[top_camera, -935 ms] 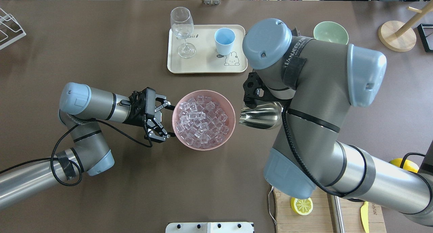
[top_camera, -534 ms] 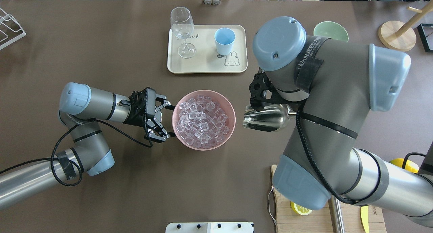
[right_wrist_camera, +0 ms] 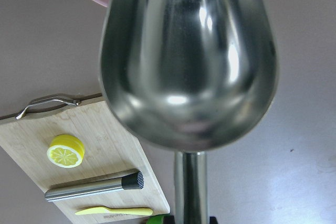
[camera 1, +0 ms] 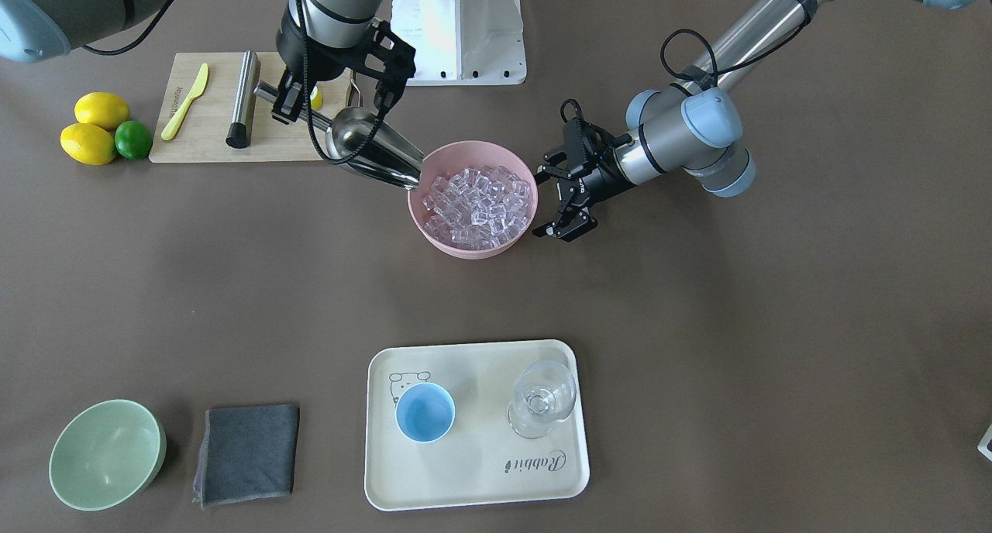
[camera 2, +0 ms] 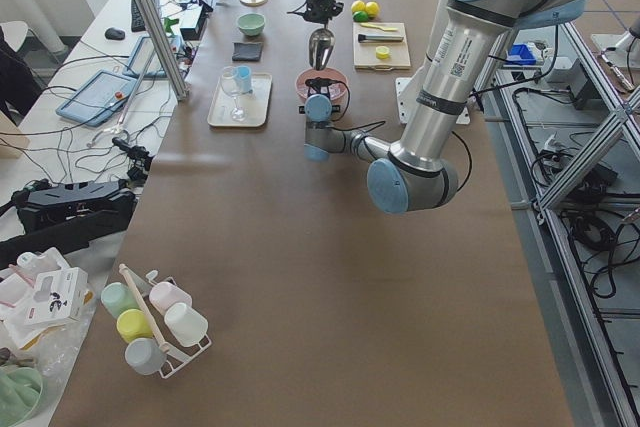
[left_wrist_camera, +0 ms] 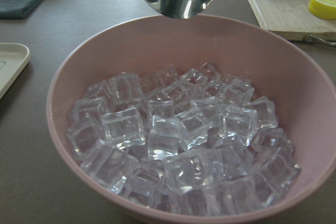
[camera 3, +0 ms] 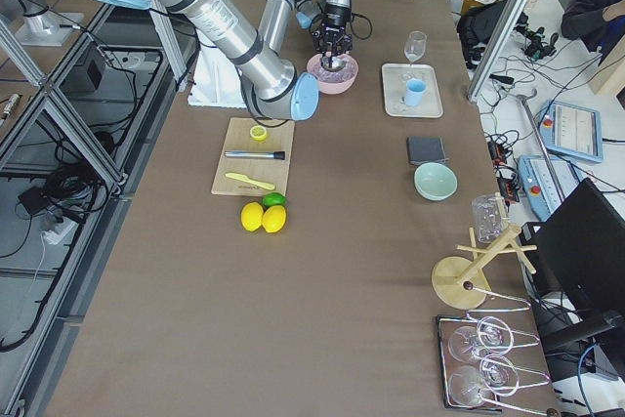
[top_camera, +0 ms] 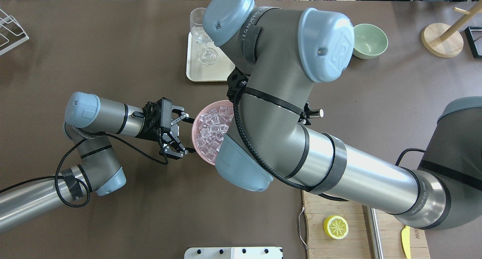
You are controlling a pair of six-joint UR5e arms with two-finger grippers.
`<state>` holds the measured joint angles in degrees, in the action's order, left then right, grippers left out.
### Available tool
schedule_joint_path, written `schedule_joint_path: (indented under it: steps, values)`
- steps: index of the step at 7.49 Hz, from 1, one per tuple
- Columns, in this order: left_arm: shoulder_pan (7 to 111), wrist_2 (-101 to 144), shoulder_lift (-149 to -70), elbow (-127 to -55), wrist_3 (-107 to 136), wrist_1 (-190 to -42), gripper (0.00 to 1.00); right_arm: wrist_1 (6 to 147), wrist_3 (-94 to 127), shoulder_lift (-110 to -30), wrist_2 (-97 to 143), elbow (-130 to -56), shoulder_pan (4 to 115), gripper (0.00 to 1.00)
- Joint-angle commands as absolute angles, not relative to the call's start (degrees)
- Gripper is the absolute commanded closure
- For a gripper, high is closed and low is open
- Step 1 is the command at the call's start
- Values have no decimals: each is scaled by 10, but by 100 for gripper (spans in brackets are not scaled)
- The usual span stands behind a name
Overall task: Put ice in cup with scoop
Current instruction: 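Push the scoop down into the ice cubes with right gripper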
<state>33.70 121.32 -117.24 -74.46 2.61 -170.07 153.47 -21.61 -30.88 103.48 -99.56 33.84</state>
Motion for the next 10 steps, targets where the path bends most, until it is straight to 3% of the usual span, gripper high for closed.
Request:
schedule_joint_path:
  steps: [1, 3, 10]
  values:
    - [338, 1217, -1162, -751, 25, -1700, 2, 1543, -216, -293, 1042, -937, 338, 100]
    - [340, 1217, -1155, -752, 25, -1700, 2, 1542, -218, -290, 1054, -900, 338, 100]
    - [340, 1215, -1158, -752, 25, -1701, 2, 1472, -164, -294, 1105, -901, 338, 100]
